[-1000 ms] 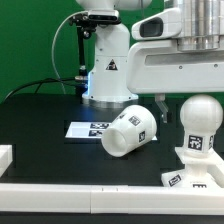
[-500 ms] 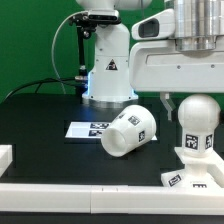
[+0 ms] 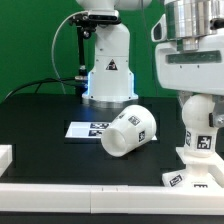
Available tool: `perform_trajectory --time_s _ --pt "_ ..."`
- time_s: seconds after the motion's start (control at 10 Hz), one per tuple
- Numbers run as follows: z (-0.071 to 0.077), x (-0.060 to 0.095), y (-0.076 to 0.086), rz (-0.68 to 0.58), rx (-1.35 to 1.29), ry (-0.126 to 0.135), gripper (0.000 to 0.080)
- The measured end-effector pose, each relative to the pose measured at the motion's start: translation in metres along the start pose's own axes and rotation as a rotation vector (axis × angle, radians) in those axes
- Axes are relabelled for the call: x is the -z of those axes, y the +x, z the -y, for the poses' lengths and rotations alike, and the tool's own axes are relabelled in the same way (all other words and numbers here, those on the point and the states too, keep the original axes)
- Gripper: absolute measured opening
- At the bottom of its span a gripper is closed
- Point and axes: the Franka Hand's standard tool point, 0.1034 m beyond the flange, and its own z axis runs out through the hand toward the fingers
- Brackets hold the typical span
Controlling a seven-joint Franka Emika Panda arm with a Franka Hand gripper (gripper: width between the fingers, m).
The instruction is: Assemble lamp
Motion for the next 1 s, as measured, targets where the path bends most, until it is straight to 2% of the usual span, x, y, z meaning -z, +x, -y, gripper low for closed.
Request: perform_trajectory --time_s 0.2,0.4,0.5,0.6,0.8,0.9,1.0 --pt "0.0048 0.0023 0.0003 0.035 -0.284 0.026 0.0576" --pt "0.0043 0.001 0.0008 0.033 -0.306 0.025 0.0601" --pt "0.0033 0.0005 0.0009 0.03 -0.201 0.021 0.0601" --pt "0.0006 -0.0005 0.0 0.035 -0.058 0.008 0.0678" --pt "0.0029 0.0028 0.0024 0.051 0.319 -0.002 0.0695" --pt "0.0012 0.0028 -0.0024 0.063 0.426 -0.019 0.0699" --pt "0.0015 0.0027 -0.0004 0.059 0.459 -0.017 0.0699"
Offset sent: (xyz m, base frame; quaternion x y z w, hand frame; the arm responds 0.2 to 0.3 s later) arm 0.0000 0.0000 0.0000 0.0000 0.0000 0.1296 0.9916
